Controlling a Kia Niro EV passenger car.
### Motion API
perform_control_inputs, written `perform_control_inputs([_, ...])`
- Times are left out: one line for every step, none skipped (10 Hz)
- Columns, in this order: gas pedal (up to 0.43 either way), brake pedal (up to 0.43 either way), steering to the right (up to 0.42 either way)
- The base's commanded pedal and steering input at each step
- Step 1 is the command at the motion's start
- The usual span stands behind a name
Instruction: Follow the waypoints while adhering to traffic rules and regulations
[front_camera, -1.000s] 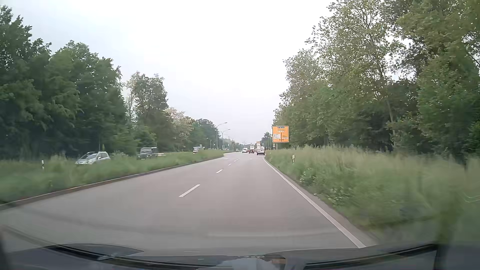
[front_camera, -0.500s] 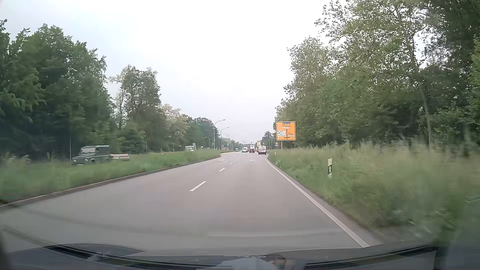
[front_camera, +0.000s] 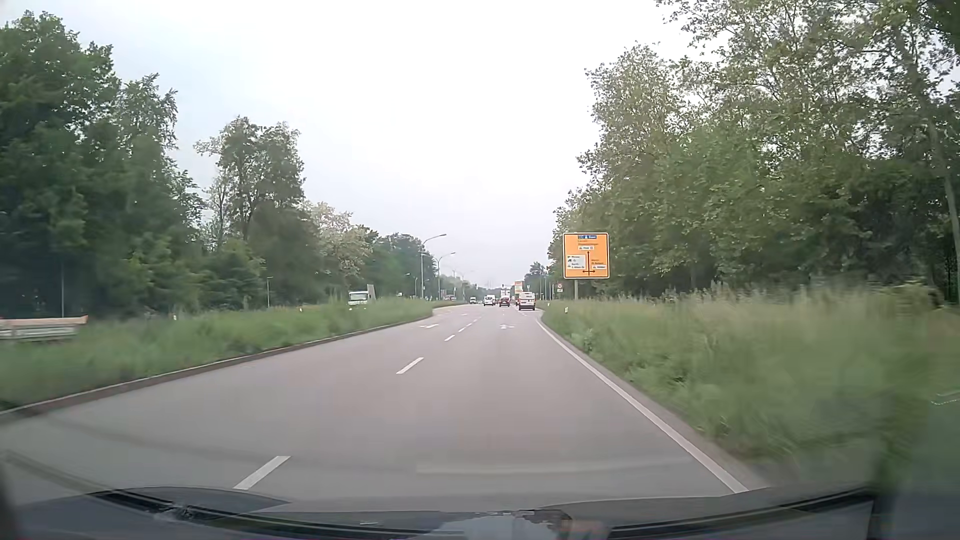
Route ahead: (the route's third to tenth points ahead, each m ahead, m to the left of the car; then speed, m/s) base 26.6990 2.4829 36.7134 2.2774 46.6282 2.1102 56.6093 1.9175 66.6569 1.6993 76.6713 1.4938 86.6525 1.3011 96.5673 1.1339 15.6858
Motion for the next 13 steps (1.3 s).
perform_control_inputs([0.0,0.0,0.0])
perform_control_inputs([0.0,0.0,0.0])
perform_control_inputs([0.0,0.0,0.0])
perform_control_inputs([0.0,0.0,0.0])
perform_control_inputs([0.0,0.0,0.0])
perform_control_inputs([0.0,0.0,0.0])
perform_control_inputs([0.0,0.0,0.0])
perform_control_inputs([0.0,0.0,0.0])
perform_control_inputs([0.0,0.0,0.0])
perform_control_inputs([0.0,0.0,0.0])
perform_control_inputs([0.0,0.0,0.0])
perform_control_inputs([0.0,0.0,0.0])
perform_control_inputs([0.0,0.0,0.0])
